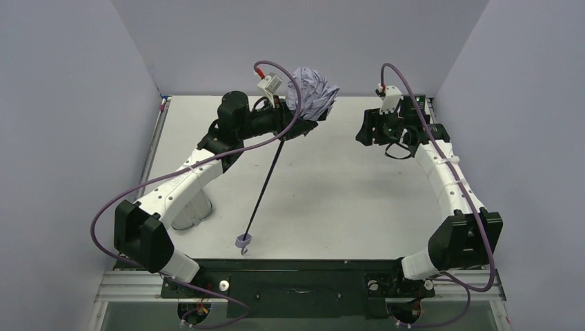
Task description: Open the umbrella
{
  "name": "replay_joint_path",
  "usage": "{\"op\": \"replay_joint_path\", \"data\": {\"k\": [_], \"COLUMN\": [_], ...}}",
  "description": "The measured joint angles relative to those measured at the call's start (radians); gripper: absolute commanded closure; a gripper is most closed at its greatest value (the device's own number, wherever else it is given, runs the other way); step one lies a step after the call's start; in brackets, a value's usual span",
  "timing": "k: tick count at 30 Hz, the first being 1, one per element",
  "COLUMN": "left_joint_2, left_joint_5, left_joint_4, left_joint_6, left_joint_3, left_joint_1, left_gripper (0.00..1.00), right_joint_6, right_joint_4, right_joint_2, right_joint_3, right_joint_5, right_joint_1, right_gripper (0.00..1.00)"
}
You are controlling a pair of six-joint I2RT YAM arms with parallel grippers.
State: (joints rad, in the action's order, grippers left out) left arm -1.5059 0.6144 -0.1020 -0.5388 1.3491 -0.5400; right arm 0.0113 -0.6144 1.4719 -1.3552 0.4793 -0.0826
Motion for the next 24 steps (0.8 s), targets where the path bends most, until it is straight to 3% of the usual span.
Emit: {"op": "replay_joint_path", "data": {"k": [7,12,18,24], "left_joint_2": [-0.008,-0.058,-0.108,-0.150], "left_joint_5": [-0.006,-0.080,-0.120,-0.136], "left_joint_4": [-0.083,-0.135,-0.201,-0.232], "left_joint_6": [-0.116,-0.251,-0.338,-0.359], "left_joint_3": [0.010,0.085,0.142,0.185], "left_joint_1": [0.020,0.045,0.035,0.015], "left_gripper": [1.00,1.00,1.00,1.00], "right_joint_6": [0.160,0.348,0.484,0.531], "right_joint_4": [0.173,0.372,0.520,0.555], "right_joint_2": [-0.161,-0.281,-0.206,-0.086], "right_joint_3": [0.037,0.107,0.097,0.058], "right_joint_5": [0.133,0.162,0.168,0.177], "right_joint_1": [-0.045,-0.188,-0.347,-0.416], "right_gripper": [0.40,0.35,0.31,0.33]}}
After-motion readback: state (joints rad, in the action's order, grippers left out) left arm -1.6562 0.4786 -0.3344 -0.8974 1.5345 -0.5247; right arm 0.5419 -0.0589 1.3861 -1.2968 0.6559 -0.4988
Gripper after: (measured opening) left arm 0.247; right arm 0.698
